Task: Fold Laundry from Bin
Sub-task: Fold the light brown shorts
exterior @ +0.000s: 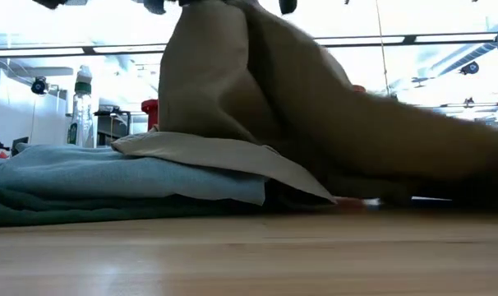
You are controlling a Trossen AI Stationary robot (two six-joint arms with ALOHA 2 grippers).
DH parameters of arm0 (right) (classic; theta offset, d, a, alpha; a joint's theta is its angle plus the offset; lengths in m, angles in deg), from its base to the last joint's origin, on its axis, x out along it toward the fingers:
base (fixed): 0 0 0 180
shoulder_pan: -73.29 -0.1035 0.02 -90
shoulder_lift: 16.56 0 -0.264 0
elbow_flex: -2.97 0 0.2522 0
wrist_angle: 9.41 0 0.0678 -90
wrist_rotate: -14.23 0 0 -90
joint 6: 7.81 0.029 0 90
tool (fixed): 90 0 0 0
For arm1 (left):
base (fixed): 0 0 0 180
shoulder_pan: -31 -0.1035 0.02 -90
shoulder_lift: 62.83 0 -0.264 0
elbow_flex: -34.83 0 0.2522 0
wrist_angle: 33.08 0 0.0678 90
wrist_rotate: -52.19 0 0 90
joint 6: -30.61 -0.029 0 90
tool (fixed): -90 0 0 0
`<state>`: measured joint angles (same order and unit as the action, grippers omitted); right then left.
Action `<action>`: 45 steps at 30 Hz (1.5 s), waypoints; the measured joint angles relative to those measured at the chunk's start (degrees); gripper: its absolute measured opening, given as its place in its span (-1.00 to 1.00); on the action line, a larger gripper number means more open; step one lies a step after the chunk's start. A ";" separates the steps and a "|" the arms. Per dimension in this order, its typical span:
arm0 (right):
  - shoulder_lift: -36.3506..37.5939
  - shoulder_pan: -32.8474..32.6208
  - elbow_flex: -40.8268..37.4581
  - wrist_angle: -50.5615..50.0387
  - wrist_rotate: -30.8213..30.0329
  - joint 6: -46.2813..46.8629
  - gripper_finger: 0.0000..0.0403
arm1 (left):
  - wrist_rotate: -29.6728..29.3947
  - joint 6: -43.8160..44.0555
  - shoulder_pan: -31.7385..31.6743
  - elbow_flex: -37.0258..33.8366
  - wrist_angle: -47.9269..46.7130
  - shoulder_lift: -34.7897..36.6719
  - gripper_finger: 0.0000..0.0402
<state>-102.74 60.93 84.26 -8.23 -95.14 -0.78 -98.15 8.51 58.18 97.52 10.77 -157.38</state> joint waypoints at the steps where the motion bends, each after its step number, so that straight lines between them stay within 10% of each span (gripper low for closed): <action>1: 0.92 -0.02 0.96 -2.68 0.06 0.22 -0.53 | 0.04 -1.59 0.24 0.41 -0.02 0.76 -0.97; 12: 10.67 -0.39 10.38 -30.90 0.28 -0.20 0.20 | -0.72 -14.49 1.21 7.85 -2.04 10.27 -0.98; 24: 16.30 -0.37 7.68 -39.36 -0.24 0.10 0.44 | 0.50 -29.15 1.72 22.23 -6.61 12.60 -0.97; 30: 16.82 -0.88 6.54 -38.71 0.58 -5.00 0.44 | 1.98 -27.78 4.98 33.31 -31.15 12.53 -0.97; 37: 20.13 -0.91 6.25 -38.57 7.29 -10.77 0.51 | 24.92 -10.61 9.16 46.78 -74.79 12.84 -0.98; 45: 19.50 -1.11 -3.91 -20.30 23.23 -9.48 0.62 | 27.14 -2.05 10.29 47.95 -80.19 12.84 -0.99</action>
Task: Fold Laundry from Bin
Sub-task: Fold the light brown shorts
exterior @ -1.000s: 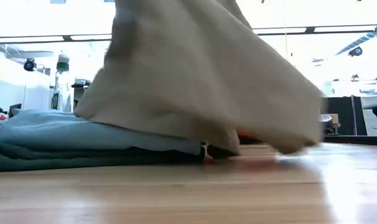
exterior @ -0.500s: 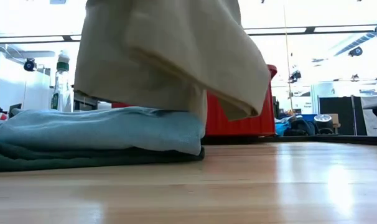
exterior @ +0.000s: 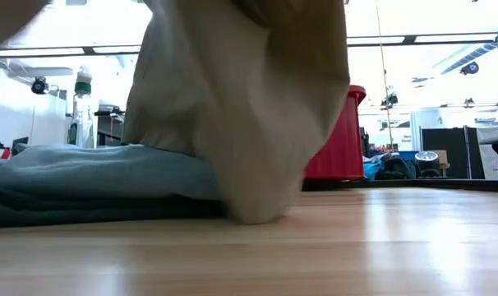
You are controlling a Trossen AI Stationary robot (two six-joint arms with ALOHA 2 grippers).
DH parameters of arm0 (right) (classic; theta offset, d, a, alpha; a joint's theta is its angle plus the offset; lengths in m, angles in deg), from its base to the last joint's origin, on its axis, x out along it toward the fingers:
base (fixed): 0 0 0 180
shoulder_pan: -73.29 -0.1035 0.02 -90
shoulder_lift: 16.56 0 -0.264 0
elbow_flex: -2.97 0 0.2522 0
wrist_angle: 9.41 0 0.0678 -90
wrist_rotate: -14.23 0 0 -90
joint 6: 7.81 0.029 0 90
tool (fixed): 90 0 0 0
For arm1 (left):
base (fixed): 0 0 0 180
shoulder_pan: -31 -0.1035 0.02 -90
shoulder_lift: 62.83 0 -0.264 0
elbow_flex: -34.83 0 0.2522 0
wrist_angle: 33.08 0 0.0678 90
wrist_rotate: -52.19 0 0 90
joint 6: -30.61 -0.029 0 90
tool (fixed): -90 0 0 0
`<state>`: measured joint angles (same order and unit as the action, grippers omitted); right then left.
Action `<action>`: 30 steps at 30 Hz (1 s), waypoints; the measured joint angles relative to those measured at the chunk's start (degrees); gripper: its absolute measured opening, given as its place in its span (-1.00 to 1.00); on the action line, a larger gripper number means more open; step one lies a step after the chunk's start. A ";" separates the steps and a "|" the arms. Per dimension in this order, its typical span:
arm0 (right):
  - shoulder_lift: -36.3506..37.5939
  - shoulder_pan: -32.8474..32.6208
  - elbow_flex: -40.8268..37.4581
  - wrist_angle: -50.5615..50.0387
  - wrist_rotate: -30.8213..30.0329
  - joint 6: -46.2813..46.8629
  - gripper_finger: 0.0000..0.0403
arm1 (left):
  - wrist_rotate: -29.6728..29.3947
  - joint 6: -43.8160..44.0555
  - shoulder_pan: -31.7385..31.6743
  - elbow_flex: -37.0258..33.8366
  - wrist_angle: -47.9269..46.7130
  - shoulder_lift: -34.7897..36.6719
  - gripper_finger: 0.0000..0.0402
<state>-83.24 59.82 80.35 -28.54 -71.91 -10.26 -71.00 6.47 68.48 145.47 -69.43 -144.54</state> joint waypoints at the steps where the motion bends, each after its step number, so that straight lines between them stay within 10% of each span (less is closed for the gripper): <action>1: -0.26 0.02 -1.86 2.93 1.52 0.62 0.63 | -1.57 0.81 0.02 -0.18 0.02 0.00 -0.99; 7: -0.61 -0.02 -10.44 20.60 4.27 4.78 0.70 | -6.40 2.62 -0.12 -0.71 -0.36 0.04 -1.00; 14: -1.69 1.49 -14.33 29.59 -11.79 5.82 0.71 | -6.35 2.50 -0.05 -0.50 -0.22 0.04 -1.00; 30: -14.30 4.96 1.40 27.42 14.04 4.64 0.52 | -6.48 2.87 -0.16 -0.61 0.42 -0.13 -1.00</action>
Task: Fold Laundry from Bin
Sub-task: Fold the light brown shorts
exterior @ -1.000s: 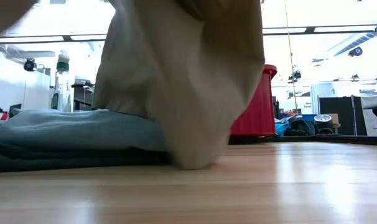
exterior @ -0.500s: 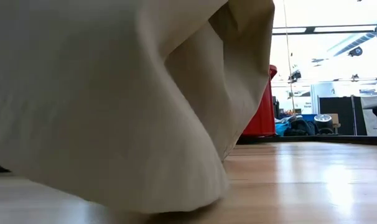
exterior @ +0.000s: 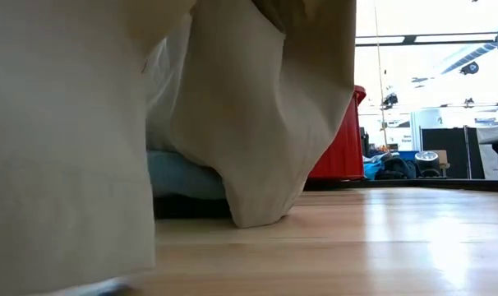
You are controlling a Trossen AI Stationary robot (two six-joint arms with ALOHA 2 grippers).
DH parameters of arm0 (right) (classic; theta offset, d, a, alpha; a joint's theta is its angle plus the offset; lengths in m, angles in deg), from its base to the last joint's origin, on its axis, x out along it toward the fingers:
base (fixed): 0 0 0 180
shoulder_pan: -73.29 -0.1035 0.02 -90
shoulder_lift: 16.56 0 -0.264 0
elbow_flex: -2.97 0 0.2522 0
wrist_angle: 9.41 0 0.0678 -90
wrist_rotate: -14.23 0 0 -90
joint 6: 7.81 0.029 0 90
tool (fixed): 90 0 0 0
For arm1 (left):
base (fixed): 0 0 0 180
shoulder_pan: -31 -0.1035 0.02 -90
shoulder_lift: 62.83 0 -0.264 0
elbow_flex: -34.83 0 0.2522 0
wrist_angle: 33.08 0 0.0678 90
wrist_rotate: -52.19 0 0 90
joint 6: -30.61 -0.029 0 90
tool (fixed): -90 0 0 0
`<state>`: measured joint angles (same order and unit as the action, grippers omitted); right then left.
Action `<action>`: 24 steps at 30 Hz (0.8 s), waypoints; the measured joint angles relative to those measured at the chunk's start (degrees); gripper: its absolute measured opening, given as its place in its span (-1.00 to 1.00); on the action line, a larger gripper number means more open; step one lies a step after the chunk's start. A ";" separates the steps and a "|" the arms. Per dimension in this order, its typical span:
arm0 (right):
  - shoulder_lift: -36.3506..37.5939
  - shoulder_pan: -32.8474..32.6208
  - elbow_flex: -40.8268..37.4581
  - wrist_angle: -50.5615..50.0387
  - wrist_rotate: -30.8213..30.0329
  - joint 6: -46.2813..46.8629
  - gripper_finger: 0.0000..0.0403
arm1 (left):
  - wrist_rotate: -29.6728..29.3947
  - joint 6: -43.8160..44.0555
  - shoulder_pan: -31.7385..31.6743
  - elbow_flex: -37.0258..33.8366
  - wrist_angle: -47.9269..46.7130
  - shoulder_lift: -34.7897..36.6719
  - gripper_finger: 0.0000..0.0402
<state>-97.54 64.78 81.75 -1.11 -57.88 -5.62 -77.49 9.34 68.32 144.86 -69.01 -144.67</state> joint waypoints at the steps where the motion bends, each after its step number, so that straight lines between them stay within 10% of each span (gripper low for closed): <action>1: -0.30 0.02 1.76 -2.29 0.15 -0.92 0.44 | -0.12 0.31 0.00 0.00 0.03 0.00 -1.00; 10: 3.60 -0.74 8.80 -24.98 -0.30 -5.10 -0.85 | -10.32 2.48 0.11 0.02 -7.06 0.10 -0.98; 24: 12.23 -4.22 21.74 -54.09 -25.91 -4.38 -0.95 | -22.17 2.49 -5.94 -0.07 -14.07 1.17 -0.98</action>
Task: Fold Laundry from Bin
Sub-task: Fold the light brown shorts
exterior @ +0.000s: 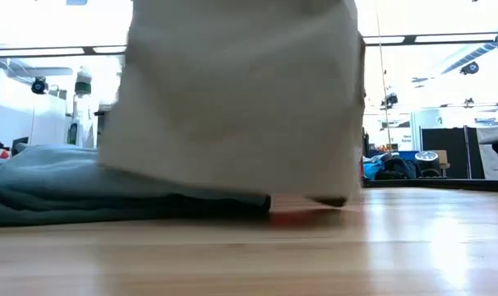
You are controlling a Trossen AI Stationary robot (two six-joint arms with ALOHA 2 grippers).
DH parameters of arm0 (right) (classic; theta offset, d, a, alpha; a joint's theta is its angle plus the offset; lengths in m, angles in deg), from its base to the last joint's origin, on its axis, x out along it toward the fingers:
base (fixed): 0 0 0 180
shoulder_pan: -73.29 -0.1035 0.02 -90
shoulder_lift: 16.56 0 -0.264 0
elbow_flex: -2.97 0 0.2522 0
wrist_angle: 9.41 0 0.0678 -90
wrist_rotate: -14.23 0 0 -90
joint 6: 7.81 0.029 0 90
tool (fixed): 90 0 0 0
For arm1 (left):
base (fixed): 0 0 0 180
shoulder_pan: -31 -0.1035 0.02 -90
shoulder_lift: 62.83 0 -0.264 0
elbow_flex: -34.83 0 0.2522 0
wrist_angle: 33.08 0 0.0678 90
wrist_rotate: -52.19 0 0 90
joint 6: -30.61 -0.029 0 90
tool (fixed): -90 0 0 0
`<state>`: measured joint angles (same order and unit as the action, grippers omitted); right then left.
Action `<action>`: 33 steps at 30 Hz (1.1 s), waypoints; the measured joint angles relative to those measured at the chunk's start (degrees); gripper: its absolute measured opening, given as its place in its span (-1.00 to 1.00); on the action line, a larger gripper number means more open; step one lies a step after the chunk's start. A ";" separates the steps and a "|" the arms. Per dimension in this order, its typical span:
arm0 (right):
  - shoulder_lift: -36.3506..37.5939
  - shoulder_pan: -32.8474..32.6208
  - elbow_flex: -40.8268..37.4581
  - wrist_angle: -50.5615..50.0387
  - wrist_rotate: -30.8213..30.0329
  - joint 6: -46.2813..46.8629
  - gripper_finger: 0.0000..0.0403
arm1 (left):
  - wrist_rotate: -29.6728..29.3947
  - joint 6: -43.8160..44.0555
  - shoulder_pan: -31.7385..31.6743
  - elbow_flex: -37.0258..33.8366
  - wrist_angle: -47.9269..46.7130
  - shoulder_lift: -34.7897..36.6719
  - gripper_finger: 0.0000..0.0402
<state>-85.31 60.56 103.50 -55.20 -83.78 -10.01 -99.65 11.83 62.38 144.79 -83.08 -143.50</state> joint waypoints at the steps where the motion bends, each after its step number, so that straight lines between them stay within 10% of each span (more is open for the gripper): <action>1: 0.00 0.00 1.48 -1.94 -1.92 -0.23 -0.95 | 0.45 -0.02 -1.36 0.00 0.00 0.03 -0.97; 15: 0.13 -0.01 14.84 -21.42 -14.99 -0.26 -0.96 | 32.11 -4.40 -22.81 -0.11 12.88 -0.02 -0.98; 33: 0.11 -13.01 -6.71 -15.13 -0.35 16.03 -0.96 | 30.31 24.10 -4.24 -26.33 37.77 0.92 -1.00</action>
<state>-85.20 47.55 96.78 -70.33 -84.13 6.02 -69.35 35.93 58.14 118.46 -45.31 -142.59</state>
